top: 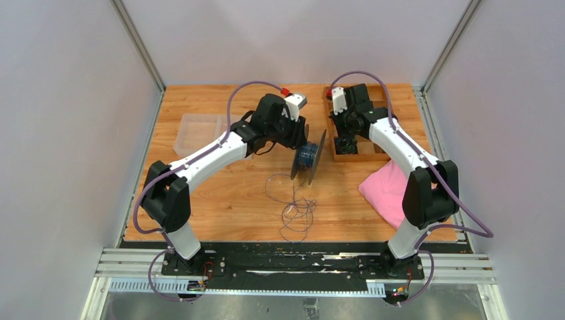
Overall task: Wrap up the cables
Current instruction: Wrap the cable around the cable reel.
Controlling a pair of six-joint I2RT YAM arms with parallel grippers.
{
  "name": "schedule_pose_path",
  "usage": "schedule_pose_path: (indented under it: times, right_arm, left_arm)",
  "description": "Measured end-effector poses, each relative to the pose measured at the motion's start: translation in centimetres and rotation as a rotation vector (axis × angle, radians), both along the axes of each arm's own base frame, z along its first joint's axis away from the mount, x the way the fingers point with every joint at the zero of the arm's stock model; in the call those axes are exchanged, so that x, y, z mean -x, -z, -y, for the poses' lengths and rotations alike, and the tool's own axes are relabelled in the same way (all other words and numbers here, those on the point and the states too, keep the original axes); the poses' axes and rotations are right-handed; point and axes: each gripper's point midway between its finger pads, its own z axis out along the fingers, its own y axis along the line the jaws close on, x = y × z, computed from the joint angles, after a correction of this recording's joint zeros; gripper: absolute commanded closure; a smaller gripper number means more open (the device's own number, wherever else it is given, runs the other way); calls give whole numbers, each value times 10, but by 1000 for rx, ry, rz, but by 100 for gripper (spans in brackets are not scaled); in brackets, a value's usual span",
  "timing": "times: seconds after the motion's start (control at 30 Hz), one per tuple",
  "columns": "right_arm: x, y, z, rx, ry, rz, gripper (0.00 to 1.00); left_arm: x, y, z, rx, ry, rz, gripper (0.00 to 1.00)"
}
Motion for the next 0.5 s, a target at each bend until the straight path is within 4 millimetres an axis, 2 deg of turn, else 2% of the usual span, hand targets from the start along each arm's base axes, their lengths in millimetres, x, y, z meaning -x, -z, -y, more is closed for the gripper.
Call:
schedule_pose_path:
  times: [0.3,0.4,0.5]
  right_arm:
    - [-29,-46,-10,-33,1,99,99]
    - [-31,-53,-11,-41,-2,110,99]
    - [-26,-51,-12,-47,-10,91,99]
  left_arm:
    - [4,8,-1,-8,3,-17,63]
    - [6,8,1,-8,4,-19,68]
    - [7,9,3,-11,-1,-18,76]
